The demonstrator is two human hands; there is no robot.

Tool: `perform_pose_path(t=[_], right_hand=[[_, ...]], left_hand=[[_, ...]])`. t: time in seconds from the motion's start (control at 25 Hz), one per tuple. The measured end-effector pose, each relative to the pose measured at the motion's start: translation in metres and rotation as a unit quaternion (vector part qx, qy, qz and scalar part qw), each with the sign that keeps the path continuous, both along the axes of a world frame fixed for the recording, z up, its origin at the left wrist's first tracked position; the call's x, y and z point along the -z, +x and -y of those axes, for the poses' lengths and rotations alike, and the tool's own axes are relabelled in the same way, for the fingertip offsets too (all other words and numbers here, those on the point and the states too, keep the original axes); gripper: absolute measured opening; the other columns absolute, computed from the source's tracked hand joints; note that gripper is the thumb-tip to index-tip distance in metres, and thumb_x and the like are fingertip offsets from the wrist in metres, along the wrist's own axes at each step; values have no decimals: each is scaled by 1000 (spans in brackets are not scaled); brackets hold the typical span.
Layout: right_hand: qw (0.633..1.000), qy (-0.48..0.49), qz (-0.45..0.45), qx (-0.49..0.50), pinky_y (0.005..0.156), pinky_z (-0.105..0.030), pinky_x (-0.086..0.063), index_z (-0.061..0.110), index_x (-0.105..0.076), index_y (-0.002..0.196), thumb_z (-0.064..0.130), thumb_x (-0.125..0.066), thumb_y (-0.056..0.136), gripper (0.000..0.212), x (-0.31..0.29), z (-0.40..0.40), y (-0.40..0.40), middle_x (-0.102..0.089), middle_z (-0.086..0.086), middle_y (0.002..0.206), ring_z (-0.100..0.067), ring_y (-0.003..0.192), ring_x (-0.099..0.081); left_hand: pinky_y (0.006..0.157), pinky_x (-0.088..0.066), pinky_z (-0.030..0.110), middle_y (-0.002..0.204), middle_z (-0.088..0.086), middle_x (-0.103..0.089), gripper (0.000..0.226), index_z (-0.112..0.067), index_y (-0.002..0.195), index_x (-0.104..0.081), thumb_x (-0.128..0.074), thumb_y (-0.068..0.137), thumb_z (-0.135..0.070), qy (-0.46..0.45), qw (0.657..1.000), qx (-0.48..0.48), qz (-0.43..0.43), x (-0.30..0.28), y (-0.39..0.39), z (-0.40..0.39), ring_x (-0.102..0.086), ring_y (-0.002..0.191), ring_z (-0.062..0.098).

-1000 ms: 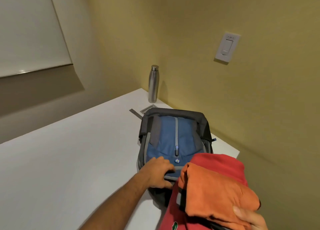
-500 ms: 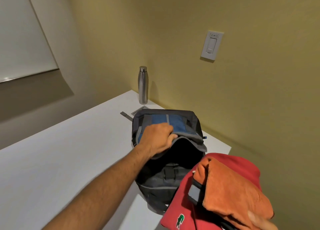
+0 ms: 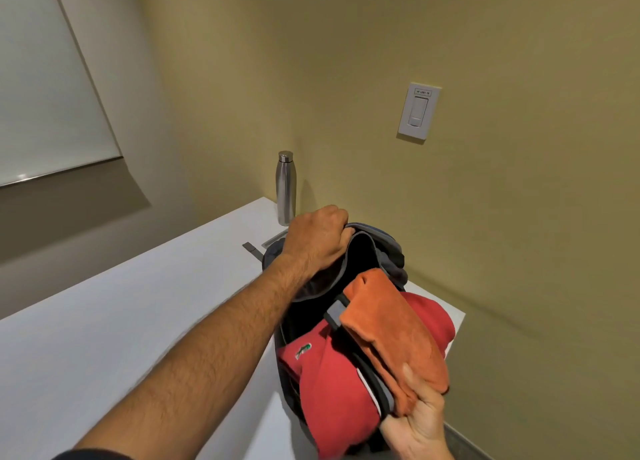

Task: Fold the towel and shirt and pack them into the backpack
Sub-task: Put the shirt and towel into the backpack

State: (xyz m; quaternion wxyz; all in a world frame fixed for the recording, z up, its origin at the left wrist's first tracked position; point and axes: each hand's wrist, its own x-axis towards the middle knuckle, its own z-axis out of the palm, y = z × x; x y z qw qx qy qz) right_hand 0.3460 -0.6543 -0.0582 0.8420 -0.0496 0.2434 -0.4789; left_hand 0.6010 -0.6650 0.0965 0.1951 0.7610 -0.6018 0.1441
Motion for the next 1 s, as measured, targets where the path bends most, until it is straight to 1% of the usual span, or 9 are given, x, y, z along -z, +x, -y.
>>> perform_pose_path(t=[0.04,0.08,0.2,0.28,0.32,0.4,0.56,0.68,1.0], right_hand=[[996,-58,61,-22,74,-54,-58,-10,-61,121,4,-88,45,83,3,-6,27,-65,-29,117,-43,98,-68],[996,-50,27,-61,76,-55,-58,-7,-62,121,5,-86,48,77,5,-16,43,-65,-27,117,-42,98,-69],[998,-26,-53,-5,95,-61,-48,2,-74,99,8,-84,51,49,30,-5,69,-71,-23,97,-41,85,-70],[993,5,-115,-22,106,-60,-39,2,-71,105,11,-90,44,65,46,-1,67,-72,-21,99,-41,92,-68],[985,37,-163,-29,105,-56,-42,4,-70,108,12,-92,39,73,53,-4,70,-72,-18,102,-38,97,-68],[962,97,-255,-21,92,-50,-52,8,-68,100,9,-91,42,62,64,-11,77,-72,-11,94,-32,89,-68],[905,209,-370,-2,96,-61,-47,5,-56,124,17,-92,56,78,60,-12,94,-61,-15,123,-38,108,-60],[899,205,-387,-20,96,-64,-46,3,-52,128,16,-89,64,76,56,-7,104,-59,-18,125,-41,110,-59],[921,155,-356,-36,75,-65,-55,3,-56,122,22,-90,66,69,51,23,128,-68,-22,106,-39,87,-69]], left_hand=[[72,-51,37,96,2,-61,31,-13,98,-60,-44,100,-40,2,1000,-5,1,-2,1,1,-61,84,25],[72,-51,37,96,2,-61,31,-13,99,-60,-44,100,-40,3,1000,-9,2,-4,3,2,-61,85,24],[72,-49,37,97,2,-61,31,-13,100,-60,-45,100,-40,3,1000,-19,5,-11,7,5,-61,86,24],[71,-47,36,97,1,-61,30,-13,99,-61,-46,100,-40,3,1000,-22,5,-11,7,6,-61,86,23],[70,-47,35,97,1,-61,30,-14,99,-61,-46,99,-40,4,1000,-24,5,-10,7,6,-61,85,23],[71,-49,36,96,0,-61,30,-15,98,-60,-46,99,-41,10,1000,-25,4,-7,8,5,-61,84,22],[73,-51,38,96,-1,-61,29,-15,99,-60,-46,99,-41,6,1000,-26,-5,-6,6,3,-60,85,22],[73,-50,37,96,-1,-61,31,-15,99,-61,-47,99,-42,6,1000,-18,-6,-4,4,0,-60,84,21],[72,-49,37,94,-2,-61,30,-16,98,-61,-49,97,-43,3,1000,-8,-20,0,3,-9,-60,85,21]])
